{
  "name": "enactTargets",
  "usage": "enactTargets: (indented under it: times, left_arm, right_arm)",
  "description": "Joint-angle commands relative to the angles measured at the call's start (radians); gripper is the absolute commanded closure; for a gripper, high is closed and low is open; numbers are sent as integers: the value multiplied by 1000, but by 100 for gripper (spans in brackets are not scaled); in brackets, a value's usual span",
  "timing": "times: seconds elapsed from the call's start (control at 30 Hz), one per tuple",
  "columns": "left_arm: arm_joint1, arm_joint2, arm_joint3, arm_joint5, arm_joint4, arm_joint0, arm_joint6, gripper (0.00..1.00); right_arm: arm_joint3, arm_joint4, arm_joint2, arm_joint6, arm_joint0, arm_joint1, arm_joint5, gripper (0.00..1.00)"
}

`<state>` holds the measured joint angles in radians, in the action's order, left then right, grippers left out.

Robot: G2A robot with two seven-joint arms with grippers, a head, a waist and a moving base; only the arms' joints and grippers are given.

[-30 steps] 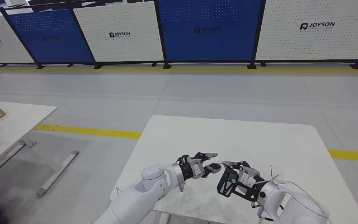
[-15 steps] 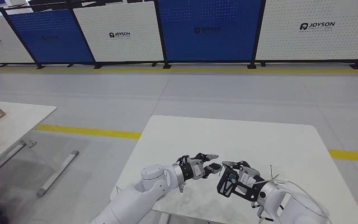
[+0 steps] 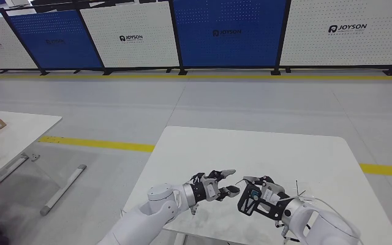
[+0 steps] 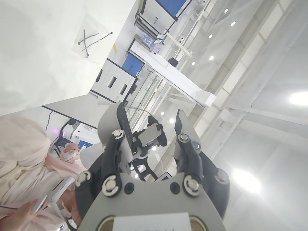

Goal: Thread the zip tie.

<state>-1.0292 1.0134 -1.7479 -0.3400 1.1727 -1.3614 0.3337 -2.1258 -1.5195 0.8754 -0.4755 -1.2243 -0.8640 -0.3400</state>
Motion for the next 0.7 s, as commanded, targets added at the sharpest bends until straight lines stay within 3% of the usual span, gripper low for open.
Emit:
enactTargets:
  times: [0.0, 0.17, 0.3, 0.33, 0.5, 0.67]
  left_arm:
    - [3, -1, 0, 0, 3, 7, -8, 60]
    - [6, 13, -2, 0, 33, 4, -27, 57]
    - [3, 11, 19, 0, 61, 22, -48, 47]
    - [2, 5, 28, 0, 69, 30, -49, 44]
    - [-6, -70, 94, 0, 106, 103, -60, 51]
    - [-3, -134, 139, 0, 146, 159, -35, 57]
  right_arm:
    - [0, 0, 0, 0, 0, 0, 0, 100]
    - [4, -26, 3, -4, -5, -1, 2, 100]
    - [-8, -50, -23, -25, 9, 3, 0, 100]
    - [-10, -50, -35, -31, 17, 6, 0, 100]
    - [-17, -50, -99, -100, 85, 26, 0, 100]
    - [-17, -50, -99, -100, 85, 26, 0, 100]
